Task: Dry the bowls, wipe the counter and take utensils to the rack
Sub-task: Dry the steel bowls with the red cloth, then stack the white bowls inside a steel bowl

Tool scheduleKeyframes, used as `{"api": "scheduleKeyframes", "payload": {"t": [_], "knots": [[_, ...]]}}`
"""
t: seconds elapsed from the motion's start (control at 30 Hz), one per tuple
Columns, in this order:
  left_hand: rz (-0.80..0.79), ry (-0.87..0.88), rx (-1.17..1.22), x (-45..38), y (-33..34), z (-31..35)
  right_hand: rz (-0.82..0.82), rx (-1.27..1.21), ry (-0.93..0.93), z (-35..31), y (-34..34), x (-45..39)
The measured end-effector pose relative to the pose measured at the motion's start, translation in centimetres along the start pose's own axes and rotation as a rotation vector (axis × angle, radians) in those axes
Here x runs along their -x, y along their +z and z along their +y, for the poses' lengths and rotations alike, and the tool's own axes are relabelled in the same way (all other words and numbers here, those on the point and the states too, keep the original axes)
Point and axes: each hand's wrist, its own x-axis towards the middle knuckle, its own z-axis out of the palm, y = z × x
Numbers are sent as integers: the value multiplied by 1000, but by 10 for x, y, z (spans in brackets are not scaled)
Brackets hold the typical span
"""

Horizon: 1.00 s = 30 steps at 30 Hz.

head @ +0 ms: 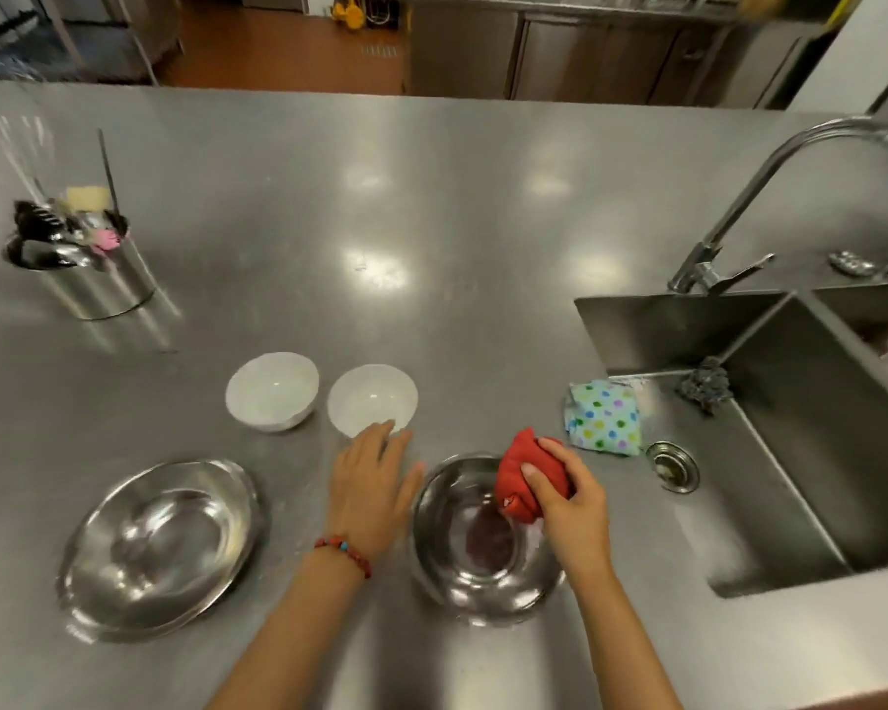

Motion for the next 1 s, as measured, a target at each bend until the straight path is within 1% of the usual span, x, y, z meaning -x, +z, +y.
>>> {"api": "scheduleKeyframes", "payload": {"t": [0.1,0.2,0.37,0.43,0.57,0.77,1.0], "knots": [[8,-13,45,-29,28,45,-18,12,-15,3,-43,-37],[14,-1,41,-55,46,77,-32,54,-13,7,-74,-72],[9,29,-4,-102,69,100,-48,44,-19,14,-92,-136],[-40,4,-8,-122,79,103,-53,48,-32,15,-94,-163],[-47,-9,-12,-160,99,101,-93,60,-24,22,-91,-221],[-66,-42,-33,-202,131,89,-169,102,-10,43,-66,-297],[-101,-84,-78,-221,156,78,-208,256,1,66,-40,-335]]}}
